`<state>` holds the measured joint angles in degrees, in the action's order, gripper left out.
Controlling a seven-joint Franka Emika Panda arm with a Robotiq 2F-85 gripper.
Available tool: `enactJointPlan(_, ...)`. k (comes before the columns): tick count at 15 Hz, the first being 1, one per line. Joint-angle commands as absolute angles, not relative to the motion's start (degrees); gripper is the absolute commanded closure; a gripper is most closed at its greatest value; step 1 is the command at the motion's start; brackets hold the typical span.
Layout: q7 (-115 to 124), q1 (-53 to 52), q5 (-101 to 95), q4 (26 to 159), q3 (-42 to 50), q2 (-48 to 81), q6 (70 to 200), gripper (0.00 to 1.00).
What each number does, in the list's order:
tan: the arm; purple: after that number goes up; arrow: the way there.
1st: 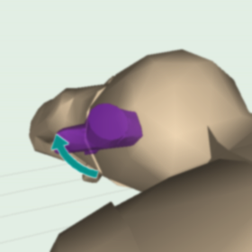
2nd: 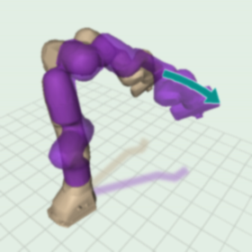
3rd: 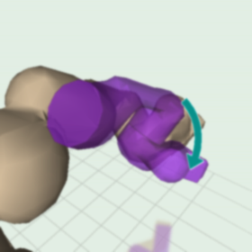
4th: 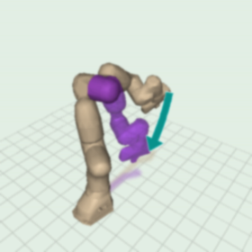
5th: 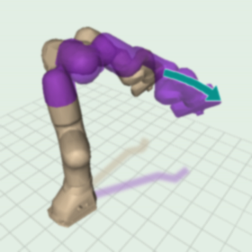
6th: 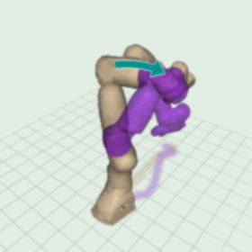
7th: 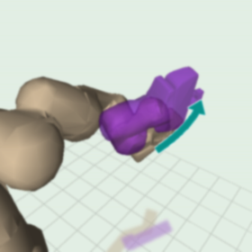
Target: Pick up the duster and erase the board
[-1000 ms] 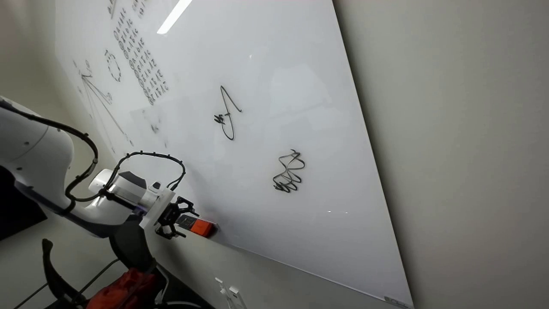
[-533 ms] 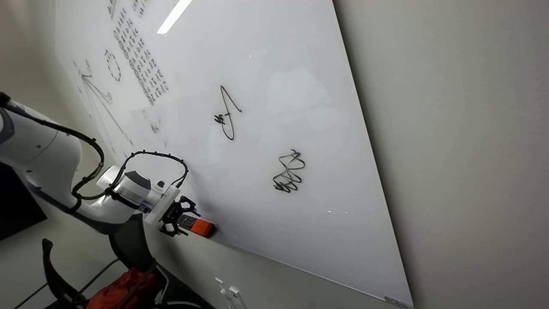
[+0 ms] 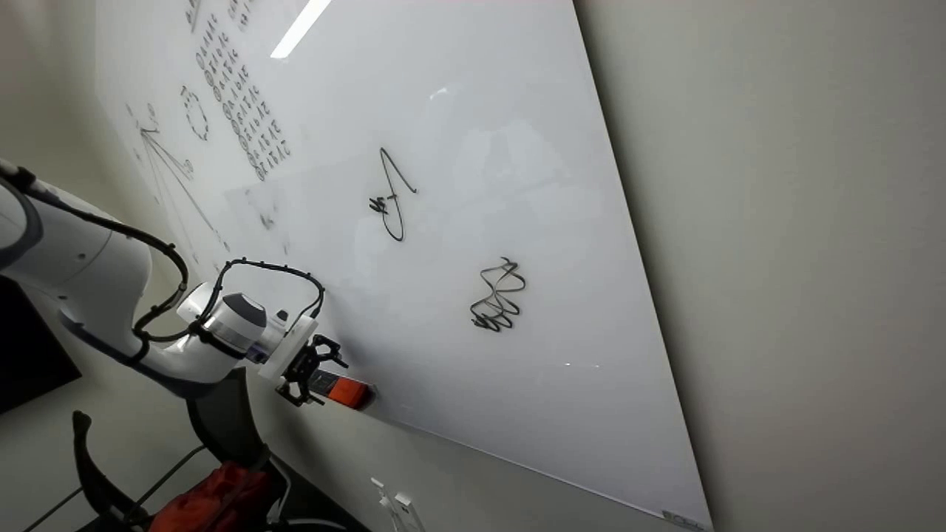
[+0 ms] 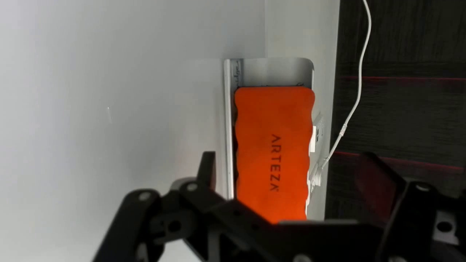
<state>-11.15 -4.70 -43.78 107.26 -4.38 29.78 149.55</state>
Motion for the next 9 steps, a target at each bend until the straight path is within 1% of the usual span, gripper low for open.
enactJointPlan(1,-13.2,-5.9,-43.0,103.8,-2.9,31.9,147.8,0.05)
enactJointPlan(4,-13.6,-6.0,-42.9,102.9,-2.6,33.1,147.9,0.02)
enactJointPlan(9,-14.9,-5.7,-42.4,101.7,-2.8,34.6,148.2,0.03)
